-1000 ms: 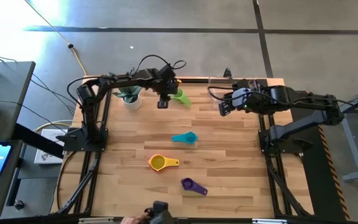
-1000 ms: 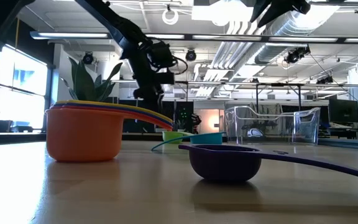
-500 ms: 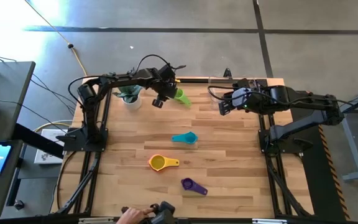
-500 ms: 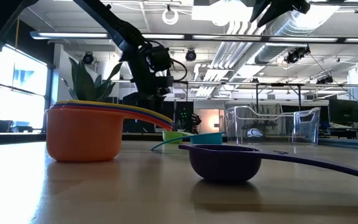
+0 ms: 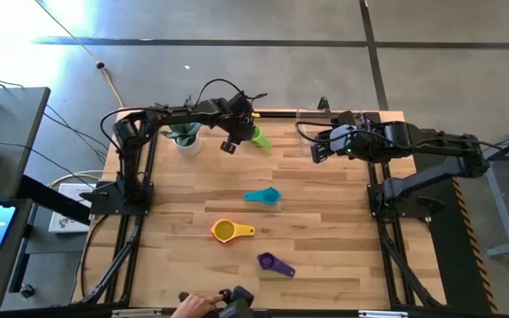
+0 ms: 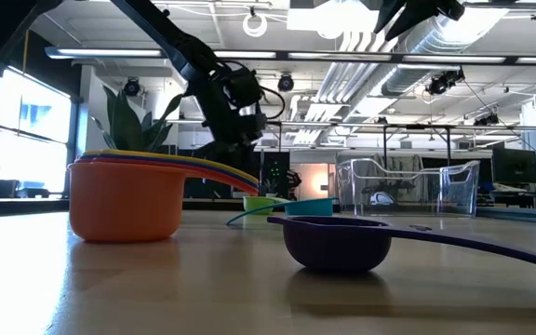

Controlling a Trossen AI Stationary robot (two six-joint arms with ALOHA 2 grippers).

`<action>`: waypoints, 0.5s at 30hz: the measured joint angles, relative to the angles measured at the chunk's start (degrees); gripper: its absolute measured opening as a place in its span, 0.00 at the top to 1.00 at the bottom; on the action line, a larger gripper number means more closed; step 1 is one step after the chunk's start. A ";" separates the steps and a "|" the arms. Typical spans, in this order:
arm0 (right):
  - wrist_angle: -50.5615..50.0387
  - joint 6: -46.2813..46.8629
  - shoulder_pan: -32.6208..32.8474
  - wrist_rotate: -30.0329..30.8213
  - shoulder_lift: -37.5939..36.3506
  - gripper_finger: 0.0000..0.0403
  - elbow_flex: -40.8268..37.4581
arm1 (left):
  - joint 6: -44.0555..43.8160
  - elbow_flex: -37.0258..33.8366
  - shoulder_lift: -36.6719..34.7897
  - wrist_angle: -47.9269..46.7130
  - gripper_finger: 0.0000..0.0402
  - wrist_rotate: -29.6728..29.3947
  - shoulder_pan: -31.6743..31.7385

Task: Nest measuring cups in basket
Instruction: Stack the green measuring cup into the yellow measuring cup

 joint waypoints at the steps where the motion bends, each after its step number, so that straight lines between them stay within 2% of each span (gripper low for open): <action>1: 0.00 0.00 0.00 0.00 0.00 0.70 0.00 | -0.07 0.00 0.56 -0.09 0.64 0.01 0.00; 8: 0.33 0.60 0.00 -0.02 0.00 0.70 0.00 | -2.09 -0.02 3.31 0.53 0.64 -3.88 -1.07; 15: 0.33 1.05 0.00 -0.04 0.00 0.70 0.01 | -2.11 -0.02 3.34 2.93 0.64 -3.71 -1.16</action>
